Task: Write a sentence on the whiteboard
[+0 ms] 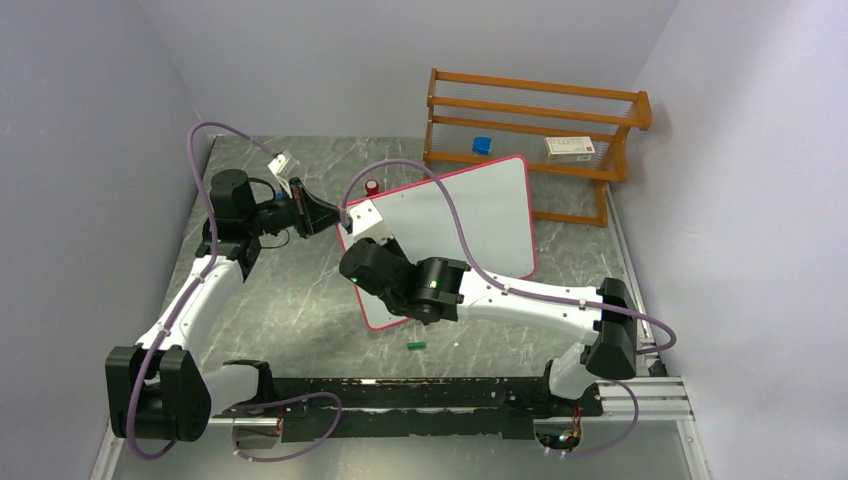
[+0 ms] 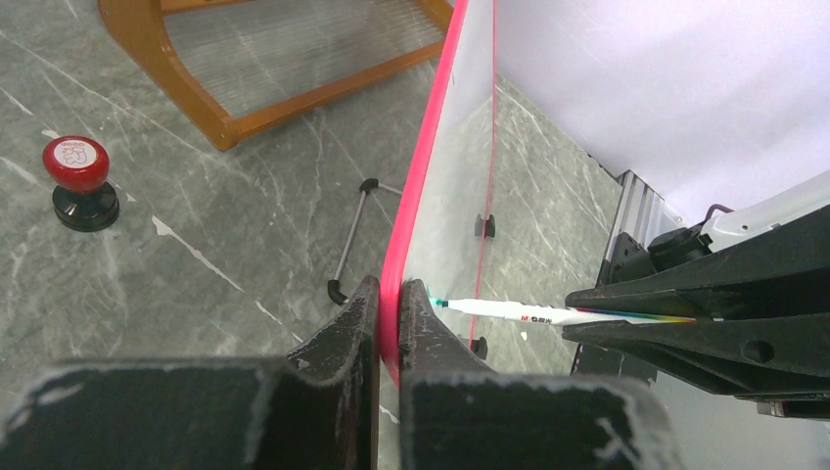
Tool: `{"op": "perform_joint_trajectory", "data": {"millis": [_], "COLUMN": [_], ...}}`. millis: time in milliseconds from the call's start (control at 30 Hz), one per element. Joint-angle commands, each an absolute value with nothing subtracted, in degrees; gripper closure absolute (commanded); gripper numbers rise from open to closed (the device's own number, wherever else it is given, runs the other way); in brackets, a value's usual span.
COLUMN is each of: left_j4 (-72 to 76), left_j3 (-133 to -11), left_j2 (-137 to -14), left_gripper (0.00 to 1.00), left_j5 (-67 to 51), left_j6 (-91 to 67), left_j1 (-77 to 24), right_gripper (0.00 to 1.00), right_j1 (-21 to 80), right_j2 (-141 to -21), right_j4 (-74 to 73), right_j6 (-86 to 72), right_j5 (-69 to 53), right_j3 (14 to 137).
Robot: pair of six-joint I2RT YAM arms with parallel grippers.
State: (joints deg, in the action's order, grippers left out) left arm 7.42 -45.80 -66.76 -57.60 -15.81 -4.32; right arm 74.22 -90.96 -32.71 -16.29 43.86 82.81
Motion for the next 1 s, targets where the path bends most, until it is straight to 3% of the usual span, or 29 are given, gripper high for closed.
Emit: {"op": "perform_joint_trajectory", "data": {"millis": [0, 967], "left_j4": [5.60, 5.99], "left_j3": [-44.93, -44.82], "left_j2": [-67.00, -67.07], "left_gripper": [0.95, 0.95], "left_j5": [-58.14, -58.73], "left_j6": [-12.75, -12.97], "left_j1": [-5.11, -5.17], "right_gripper": [1.00, 1.00], "right_j1": [73.56, 73.65], "right_j2": [-89.86, -90.23], "right_j4": [-34.25, -29.64], "right_j6": [-17.98, -15.16], "right_j5": [43.69, 46.51], "right_j3": [81.53, 82.25]}}
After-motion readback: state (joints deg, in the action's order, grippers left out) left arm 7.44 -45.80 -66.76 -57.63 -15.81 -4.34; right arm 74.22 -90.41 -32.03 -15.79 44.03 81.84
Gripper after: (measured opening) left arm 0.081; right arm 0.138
